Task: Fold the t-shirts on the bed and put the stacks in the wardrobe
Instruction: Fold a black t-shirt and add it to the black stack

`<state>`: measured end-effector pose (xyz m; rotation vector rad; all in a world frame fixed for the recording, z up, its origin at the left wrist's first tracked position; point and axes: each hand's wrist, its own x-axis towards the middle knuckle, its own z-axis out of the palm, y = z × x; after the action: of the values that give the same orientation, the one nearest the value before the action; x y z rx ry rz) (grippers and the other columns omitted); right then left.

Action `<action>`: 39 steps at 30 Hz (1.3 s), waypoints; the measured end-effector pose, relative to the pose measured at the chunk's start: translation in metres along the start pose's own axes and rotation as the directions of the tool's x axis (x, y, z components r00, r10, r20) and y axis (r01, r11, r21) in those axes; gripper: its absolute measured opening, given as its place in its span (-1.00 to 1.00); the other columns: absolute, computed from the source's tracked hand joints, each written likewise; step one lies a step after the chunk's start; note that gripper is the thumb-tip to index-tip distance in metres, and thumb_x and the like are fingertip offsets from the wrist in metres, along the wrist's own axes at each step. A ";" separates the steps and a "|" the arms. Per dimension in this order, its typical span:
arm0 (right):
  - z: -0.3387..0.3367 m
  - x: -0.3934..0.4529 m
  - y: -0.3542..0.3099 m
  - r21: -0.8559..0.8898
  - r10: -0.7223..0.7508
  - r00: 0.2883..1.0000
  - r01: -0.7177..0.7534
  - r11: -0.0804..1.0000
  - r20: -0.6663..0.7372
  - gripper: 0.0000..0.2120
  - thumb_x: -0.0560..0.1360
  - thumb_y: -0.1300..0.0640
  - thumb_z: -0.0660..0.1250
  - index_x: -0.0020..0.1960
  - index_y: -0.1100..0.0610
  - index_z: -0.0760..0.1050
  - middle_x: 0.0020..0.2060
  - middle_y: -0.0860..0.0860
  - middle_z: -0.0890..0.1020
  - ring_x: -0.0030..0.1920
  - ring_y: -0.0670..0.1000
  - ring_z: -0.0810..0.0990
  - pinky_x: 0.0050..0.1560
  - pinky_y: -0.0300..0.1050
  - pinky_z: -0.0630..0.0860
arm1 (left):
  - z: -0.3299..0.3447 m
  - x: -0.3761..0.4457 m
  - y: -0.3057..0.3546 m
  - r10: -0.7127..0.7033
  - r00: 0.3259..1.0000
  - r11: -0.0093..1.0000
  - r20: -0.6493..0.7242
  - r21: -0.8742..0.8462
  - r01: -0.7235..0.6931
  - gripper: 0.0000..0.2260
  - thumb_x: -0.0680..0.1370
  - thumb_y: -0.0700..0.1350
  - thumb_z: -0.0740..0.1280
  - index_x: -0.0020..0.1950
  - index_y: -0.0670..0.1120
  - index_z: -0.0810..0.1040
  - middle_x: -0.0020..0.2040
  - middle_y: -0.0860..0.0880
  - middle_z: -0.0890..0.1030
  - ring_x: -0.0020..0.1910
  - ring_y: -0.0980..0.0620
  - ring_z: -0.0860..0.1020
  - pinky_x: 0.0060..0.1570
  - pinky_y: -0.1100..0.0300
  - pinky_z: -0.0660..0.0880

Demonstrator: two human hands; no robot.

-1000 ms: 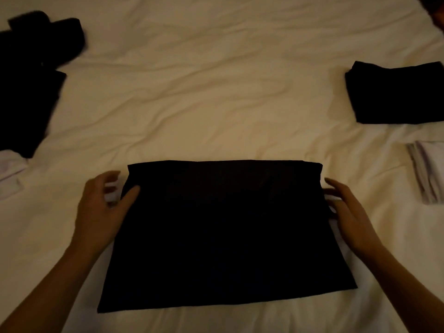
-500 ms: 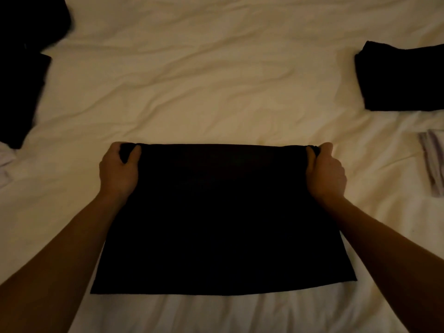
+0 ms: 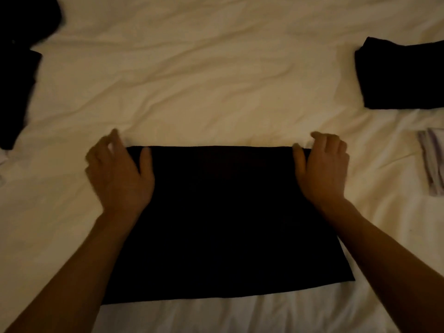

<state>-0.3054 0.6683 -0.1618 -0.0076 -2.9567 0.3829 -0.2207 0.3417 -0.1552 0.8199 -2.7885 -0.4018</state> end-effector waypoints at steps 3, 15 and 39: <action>0.005 -0.038 -0.055 0.079 -0.236 0.972 0.236 0.969 -0.010 -0.46 0.58 -0.10 0.13 0.38 0.27 0.40 0.32 0.29 0.45 0.32 0.31 0.42 0.24 0.16 0.40 | 0.005 -0.039 0.054 0.328 0.945 0.944 0.015 -0.026 -0.328 -0.48 0.63 0.12 0.13 0.53 -0.12 0.31 0.50 -0.22 0.32 0.49 -0.28 0.25 0.38 -0.16 0.22; 0.014 -0.081 0.044 -0.087 -0.004 0.964 0.028 0.996 0.267 -0.32 0.59 -0.29 -0.06 0.57 0.09 0.19 0.53 0.14 0.26 0.49 0.24 0.23 0.43 0.28 0.23 | 0.010 -0.059 -0.076 0.011 0.949 0.991 0.315 0.125 -0.052 -0.32 0.59 0.33 -0.16 0.62 0.01 0.08 0.61 -0.14 0.10 0.58 -0.19 0.04 0.51 -0.16 0.06; -0.064 0.009 0.022 0.651 -0.005 0.903 -0.306 0.694 0.430 -0.85 0.54 0.12 0.39 0.00 0.19 0.50 -0.22 0.02 0.58 -0.25 -0.10 0.58 -0.23 -0.25 0.53 | -0.047 0.029 -0.026 0.016 0.891 0.639 0.453 -0.690 0.339 -0.92 0.59 -0.06 0.36 -0.10 0.01 0.58 -0.16 0.02 0.62 -0.24 0.16 0.59 -0.15 0.24 0.46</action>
<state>-0.3043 0.7061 -0.1053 -0.0987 -2.9522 1.7257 -0.2191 0.2954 -0.1153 0.8185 -2.4378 -1.8351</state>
